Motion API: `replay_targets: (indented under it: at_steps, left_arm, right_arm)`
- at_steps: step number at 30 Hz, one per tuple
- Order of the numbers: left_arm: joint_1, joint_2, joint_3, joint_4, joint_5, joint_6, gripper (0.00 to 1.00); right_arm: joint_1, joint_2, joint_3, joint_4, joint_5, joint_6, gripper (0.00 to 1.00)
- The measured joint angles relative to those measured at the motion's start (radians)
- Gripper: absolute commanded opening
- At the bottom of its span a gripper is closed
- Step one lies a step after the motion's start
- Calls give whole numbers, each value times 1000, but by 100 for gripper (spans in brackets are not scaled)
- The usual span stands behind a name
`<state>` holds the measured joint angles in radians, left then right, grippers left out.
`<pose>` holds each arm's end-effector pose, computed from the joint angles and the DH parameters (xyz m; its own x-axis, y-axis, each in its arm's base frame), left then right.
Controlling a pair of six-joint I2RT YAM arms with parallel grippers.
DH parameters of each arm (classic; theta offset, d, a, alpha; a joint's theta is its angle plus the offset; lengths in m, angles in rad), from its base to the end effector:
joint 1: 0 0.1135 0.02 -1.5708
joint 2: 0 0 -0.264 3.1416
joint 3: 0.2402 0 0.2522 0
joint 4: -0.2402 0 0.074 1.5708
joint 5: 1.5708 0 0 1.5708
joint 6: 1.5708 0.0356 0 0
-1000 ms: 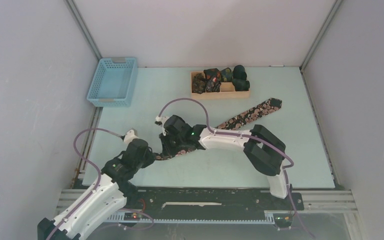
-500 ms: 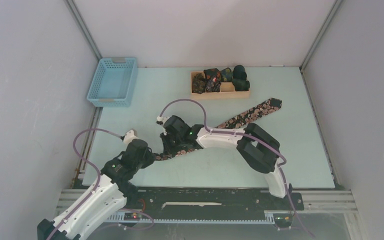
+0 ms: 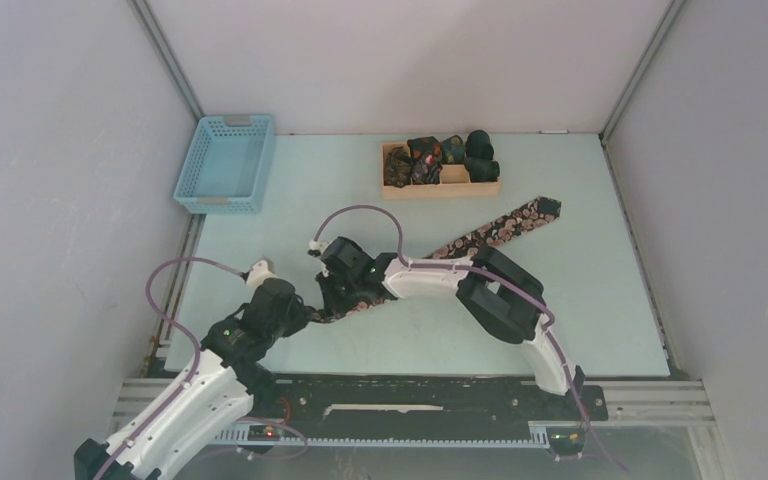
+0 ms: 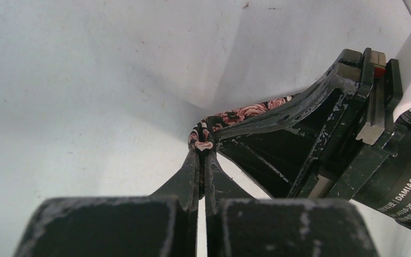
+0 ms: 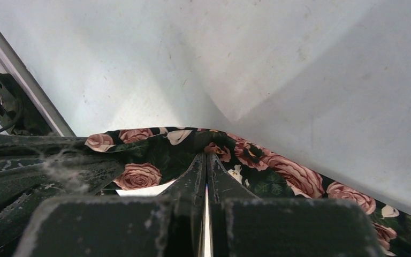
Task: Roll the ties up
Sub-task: Roll the tie at the center of the board.
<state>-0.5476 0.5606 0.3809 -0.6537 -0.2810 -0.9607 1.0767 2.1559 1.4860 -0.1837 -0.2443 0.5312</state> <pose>0.1084 -0.0545 0.1890 -0.6416 -0.5311 -0.5535 -0.3226 0.8415 -0.4335 0.2136 0.4147 0.1467 -0.7791 -0.4099 -0.4744 -0.6205 0.6122 0.4901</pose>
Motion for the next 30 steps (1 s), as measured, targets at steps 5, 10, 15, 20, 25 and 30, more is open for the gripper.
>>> replay_targets:
  at_steps: [5, 10, 15, 20, 25, 30]
  left_arm:
    - [0, 19, 6, 2, 6, 0, 0]
    - [0, 69, 29, 24, 19, 0, 0]
    - [0, 107, 45, 50, 31, 0, 0]
    - [0, 138, 50, 73, 41, 0, 0]
    - [-6, 185, 51, 105, 52, 0, 0]
    - [-20, 228, 51, 134, 56, -7, 0]
  right_arm:
    - [3, 0, 0, 0, -12, 0, 0]
    - [5, 0, 0, -1, -23, 0, 0]
    - [0, -3, -4, 0, -23, 0, 0]
    - [-25, -77, -77, 3, -22, 0, 0]
    - [-92, -201, -177, 48, -27, 18, 0]
    - [-158, -278, -233, 89, -29, 30, 0]
